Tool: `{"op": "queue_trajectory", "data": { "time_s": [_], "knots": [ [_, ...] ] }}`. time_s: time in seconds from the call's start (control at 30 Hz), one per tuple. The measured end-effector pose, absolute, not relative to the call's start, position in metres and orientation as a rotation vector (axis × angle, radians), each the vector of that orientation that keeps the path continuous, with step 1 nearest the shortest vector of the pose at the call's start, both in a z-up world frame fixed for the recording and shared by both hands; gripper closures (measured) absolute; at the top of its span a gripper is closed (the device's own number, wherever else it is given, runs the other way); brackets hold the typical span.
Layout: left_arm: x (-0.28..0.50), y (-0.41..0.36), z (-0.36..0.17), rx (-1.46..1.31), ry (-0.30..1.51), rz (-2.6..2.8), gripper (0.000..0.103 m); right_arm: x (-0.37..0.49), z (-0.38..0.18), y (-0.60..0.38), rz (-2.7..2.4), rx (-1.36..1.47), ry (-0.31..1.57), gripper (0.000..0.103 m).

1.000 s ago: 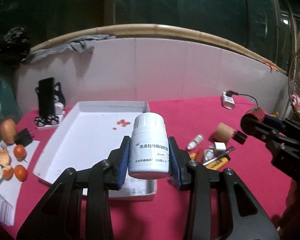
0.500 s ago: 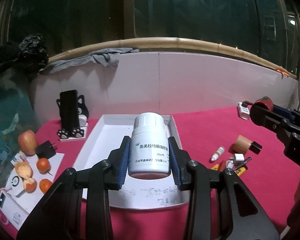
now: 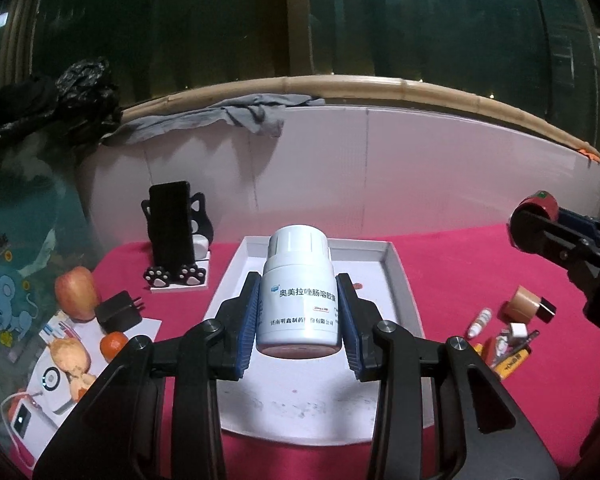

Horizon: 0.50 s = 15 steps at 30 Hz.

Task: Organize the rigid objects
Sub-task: 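Carry the bottle and can into the white tray and open both grippers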

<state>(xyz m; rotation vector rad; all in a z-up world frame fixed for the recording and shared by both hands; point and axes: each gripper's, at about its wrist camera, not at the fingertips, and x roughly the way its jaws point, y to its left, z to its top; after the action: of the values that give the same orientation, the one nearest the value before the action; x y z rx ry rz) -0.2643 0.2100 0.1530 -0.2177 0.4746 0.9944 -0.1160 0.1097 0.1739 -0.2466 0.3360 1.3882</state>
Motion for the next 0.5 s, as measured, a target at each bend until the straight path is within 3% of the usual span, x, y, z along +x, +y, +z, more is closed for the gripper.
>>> {"op": "queue_trajectory", "data": {
  "time_s": [0.5],
  "knots": [
    [-0.251, 0.289, 0.124, -0.389, 0.583, 0.974, 0.067, -0.122, 0.141, 0.189, 1.393, -0.317, 0.476, 0.063]
  ]
}}
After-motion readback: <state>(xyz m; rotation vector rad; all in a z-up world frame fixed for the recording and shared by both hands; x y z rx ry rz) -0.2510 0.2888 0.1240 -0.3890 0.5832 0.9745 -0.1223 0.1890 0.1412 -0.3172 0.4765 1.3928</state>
